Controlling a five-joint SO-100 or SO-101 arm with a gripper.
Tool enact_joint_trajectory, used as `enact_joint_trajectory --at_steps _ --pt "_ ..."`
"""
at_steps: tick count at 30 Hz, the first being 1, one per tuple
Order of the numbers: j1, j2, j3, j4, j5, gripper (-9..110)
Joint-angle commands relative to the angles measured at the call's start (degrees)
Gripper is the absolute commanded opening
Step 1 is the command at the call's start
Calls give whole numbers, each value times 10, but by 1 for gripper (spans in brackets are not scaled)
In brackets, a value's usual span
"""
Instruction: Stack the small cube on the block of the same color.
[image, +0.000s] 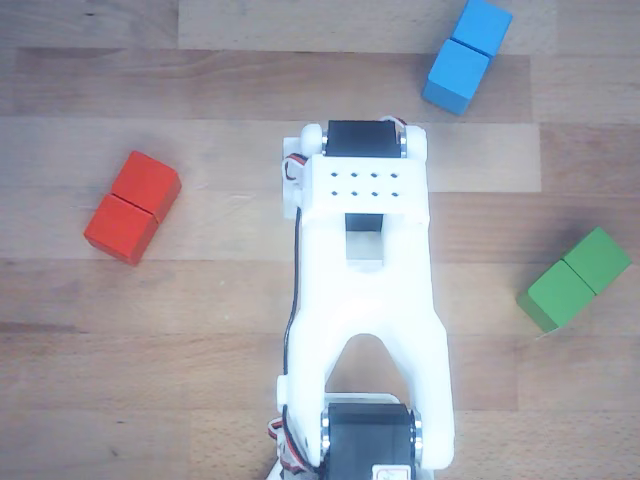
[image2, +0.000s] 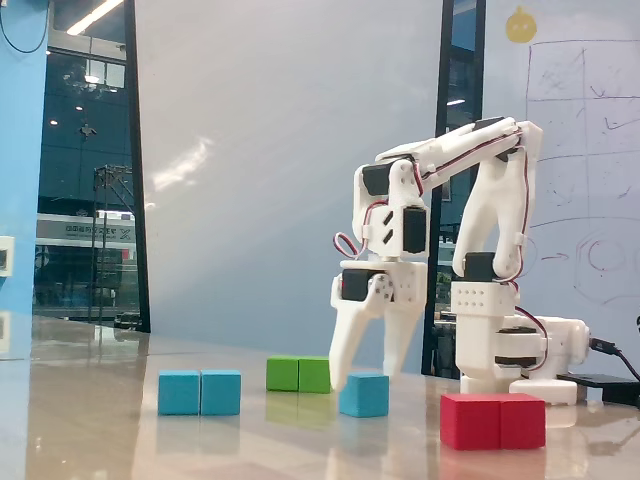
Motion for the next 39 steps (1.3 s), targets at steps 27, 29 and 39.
enact_joint_trajectory --at_steps 27,29,39 --pt "3 -18 -62 -42 -10 8" --pt "3 -18 -74 -33 -11 9" --pt "4 48 -239 73 -12 9"
